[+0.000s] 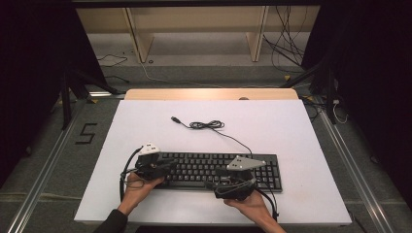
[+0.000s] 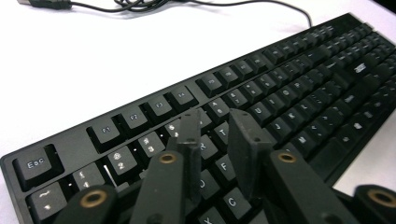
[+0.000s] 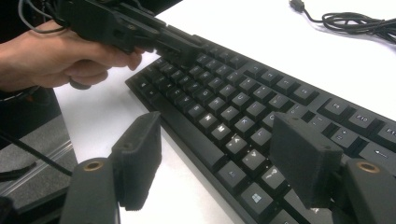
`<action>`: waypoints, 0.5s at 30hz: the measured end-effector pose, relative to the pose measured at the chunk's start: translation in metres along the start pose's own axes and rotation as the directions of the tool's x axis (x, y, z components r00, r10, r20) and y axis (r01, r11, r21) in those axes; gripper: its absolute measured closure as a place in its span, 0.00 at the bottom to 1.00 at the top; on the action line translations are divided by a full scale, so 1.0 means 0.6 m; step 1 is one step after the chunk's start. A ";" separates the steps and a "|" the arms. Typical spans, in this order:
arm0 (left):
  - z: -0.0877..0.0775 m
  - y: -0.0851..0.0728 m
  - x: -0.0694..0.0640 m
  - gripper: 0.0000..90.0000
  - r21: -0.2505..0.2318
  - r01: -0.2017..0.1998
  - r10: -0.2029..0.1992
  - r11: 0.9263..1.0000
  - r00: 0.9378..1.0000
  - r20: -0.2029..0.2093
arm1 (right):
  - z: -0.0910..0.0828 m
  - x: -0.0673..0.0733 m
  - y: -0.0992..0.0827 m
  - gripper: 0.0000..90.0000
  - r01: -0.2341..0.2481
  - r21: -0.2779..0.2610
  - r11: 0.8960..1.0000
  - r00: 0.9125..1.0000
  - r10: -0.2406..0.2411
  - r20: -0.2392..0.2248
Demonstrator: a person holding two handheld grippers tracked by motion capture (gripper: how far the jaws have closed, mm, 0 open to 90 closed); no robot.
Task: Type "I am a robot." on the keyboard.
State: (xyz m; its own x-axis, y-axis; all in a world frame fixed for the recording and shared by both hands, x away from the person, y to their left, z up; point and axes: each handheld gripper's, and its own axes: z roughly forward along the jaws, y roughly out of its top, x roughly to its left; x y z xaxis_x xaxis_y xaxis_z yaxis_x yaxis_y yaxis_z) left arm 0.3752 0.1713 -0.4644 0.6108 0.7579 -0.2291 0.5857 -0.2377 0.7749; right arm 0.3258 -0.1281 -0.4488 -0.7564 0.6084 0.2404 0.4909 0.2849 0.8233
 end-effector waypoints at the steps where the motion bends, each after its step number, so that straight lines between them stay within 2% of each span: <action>1: -0.002 -0.001 0.000 0.80 -0.005 0.006 -0.005 1.000 1.000 0.003 | 0.000 0.000 0.000 0.39 0.000 0.000 1.000 1.000 0.000 0.001; 5: -0.011 -0.003 -0.002 0.74 -0.013 0.002 -0.002 1.000 1.000 0.017 | 0.001 -0.001 0.001 0.39 -0.005 0.003 1.000 1.000 0.005 0.001; 15: -0.033 -0.013 -0.006 0.54 -0.052 0.023 -0.021 0.998 0.999 0.034 | 0.011 -0.004 0.004 0.40 -0.001 0.018 1.000 1.000 0.000 0.008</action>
State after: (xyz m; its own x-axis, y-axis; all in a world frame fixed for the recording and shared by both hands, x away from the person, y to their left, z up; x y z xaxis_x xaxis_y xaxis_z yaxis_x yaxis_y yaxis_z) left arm 0.3582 0.1824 -0.4580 0.6157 0.7420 -0.2653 0.5710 -0.1880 0.7991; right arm 0.3314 -0.1239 -0.4509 -0.7526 0.6144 0.2367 0.4991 0.2979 0.8137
